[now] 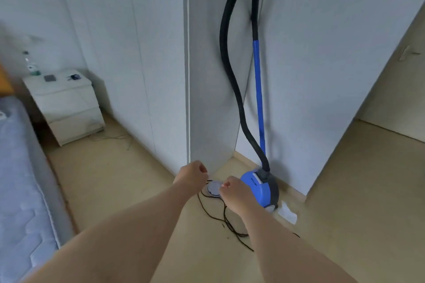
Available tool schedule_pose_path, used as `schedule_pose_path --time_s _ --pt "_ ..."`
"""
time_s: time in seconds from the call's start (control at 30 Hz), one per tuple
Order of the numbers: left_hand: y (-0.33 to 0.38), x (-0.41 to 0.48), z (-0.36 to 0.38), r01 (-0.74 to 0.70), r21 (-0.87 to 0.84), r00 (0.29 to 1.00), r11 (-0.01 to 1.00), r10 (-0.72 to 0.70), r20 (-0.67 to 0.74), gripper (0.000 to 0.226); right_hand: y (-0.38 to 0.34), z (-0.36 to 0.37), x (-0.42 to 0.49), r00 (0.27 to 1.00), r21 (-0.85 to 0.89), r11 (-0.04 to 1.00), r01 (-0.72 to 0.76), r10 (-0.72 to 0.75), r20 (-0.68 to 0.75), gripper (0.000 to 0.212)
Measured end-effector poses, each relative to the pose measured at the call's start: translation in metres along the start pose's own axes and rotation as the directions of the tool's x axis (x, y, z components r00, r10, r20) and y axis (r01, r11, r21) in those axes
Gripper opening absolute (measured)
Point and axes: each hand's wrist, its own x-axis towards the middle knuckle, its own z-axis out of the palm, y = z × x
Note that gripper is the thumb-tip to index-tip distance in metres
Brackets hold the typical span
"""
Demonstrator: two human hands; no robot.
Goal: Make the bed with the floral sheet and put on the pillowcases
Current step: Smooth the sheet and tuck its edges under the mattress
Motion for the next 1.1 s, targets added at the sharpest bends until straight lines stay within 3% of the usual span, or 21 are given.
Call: schedule_pose_path --time_s 0.1,0.23,0.37,0.53,0.67,0.97,1.1 --pt "-0.003 0.054 -0.011 0.114 -0.028 0.991 0.993 -0.116 -0.063 0.012 -0.019 -0.008 0.073 0.993 -0.055 0.995 0.086 -0.081 0.081 0.007" --pt "-0.012 0.116 -0.059 0.233 -0.064 0.955 0.970 -0.241 -0.176 0.020 -0.073 -0.004 0.156 0.951 -0.141 0.963 0.230 -0.192 0.243 0.016" --pt "-0.045 0.157 -0.131 0.315 -0.093 0.891 0.944 -0.328 -0.313 0.023 -0.152 0.024 0.212 0.896 -0.086 0.939 0.333 -0.287 0.338 0.022" --pt "-0.110 0.212 -0.233 0.406 -0.145 0.784 0.902 -0.425 -0.452 0.024 -0.272 0.081 0.284 0.795 -0.093 0.852 0.516 -0.436 0.421 0.012" --pt "-0.164 0.254 -0.309 0.440 -0.206 0.726 0.874 -0.481 -0.491 0.023 -0.362 0.127 0.326 0.761 -0.056 0.836 0.545 -0.466 0.451 0.025" --pt "-0.259 0.353 -0.472 0.484 -0.291 0.638 0.825 -0.561 -0.528 0.012 -0.558 0.230 0.422 0.655 0.016 0.788 0.615 -0.523 0.545 0.017" --pt "-0.316 0.414 -0.538 0.509 -0.348 0.558 0.788 -0.609 -0.564 0.013 -0.647 0.287 0.485 0.581 0.013 0.719 0.695 -0.573 0.578 0.021"
